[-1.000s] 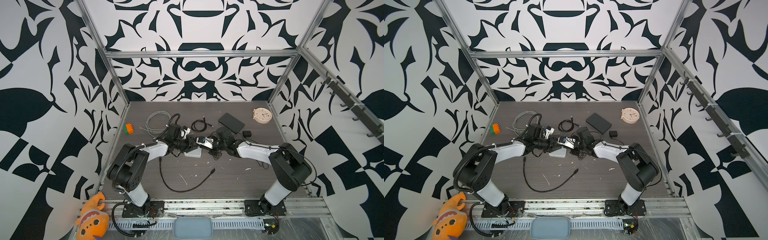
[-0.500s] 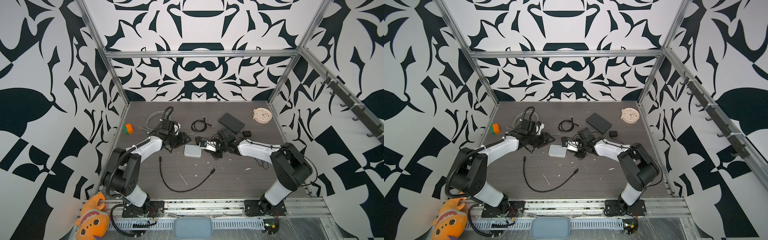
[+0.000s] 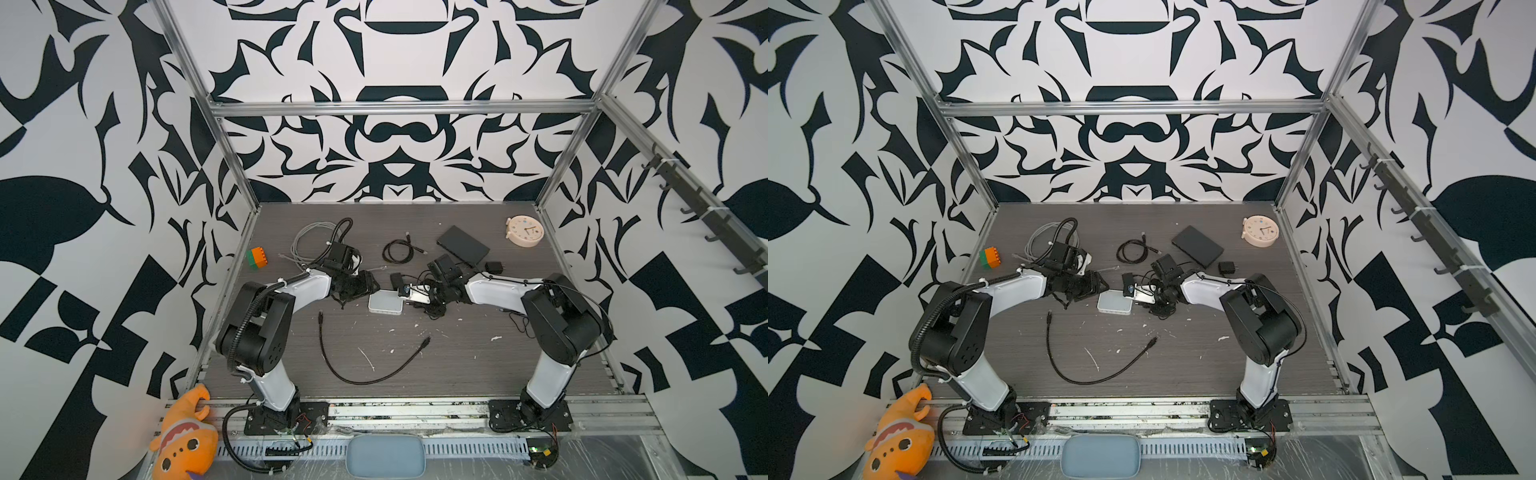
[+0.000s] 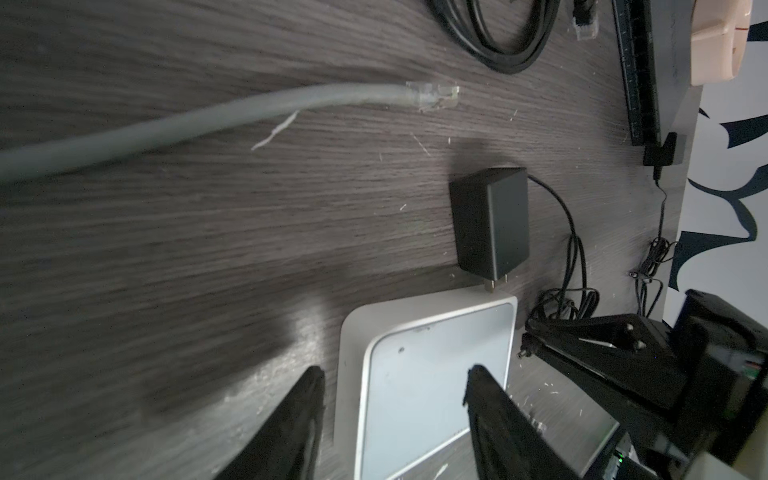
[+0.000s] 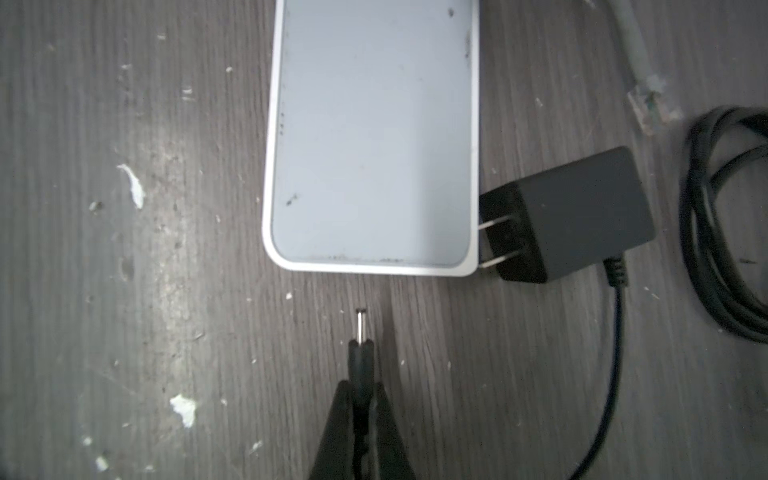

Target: Insert the plug into the switch port

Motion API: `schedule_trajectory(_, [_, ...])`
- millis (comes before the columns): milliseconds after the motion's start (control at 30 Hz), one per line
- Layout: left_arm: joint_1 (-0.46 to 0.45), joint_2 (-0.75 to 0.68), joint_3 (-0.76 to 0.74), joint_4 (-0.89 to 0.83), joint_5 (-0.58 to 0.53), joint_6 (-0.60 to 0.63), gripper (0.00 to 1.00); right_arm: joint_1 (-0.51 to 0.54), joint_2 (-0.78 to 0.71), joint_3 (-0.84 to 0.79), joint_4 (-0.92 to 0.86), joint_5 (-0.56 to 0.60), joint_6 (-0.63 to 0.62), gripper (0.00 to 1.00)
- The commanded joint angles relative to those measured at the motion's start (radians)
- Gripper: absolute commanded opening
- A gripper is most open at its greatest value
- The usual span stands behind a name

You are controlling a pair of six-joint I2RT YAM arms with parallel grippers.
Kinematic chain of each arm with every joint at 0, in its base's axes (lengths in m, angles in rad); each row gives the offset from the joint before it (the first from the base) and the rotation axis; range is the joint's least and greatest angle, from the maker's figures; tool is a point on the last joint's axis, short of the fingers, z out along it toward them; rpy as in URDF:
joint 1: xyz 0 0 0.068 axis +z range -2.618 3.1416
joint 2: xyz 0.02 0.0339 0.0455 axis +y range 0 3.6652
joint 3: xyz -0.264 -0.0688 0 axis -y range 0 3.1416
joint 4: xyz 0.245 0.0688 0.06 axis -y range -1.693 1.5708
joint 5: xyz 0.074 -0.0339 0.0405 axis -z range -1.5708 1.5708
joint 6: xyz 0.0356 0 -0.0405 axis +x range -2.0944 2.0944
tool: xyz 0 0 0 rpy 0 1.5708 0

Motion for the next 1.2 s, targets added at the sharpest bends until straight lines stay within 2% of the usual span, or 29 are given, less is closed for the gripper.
schedule_trajectory(0, [-0.001, 0.014, -0.01, 0.022, 0.035, 0.027, 0.58, 0.005, -0.002, 0.047, -0.026, -0.01, -0.015, 0.0])
schedule_trajectory(667, [-0.038, 0.04, -0.021, 0.016, 0.031, 0.071, 0.57, 0.033, 0.028, 0.078, -0.053, 0.007, -0.019, 0.0])
schedule_trajectory(1167, [-0.058, 0.048, -0.006, -0.015, 0.07, 0.096, 0.54, 0.046, 0.046, 0.111, -0.032, 0.02, 0.034, 0.0])
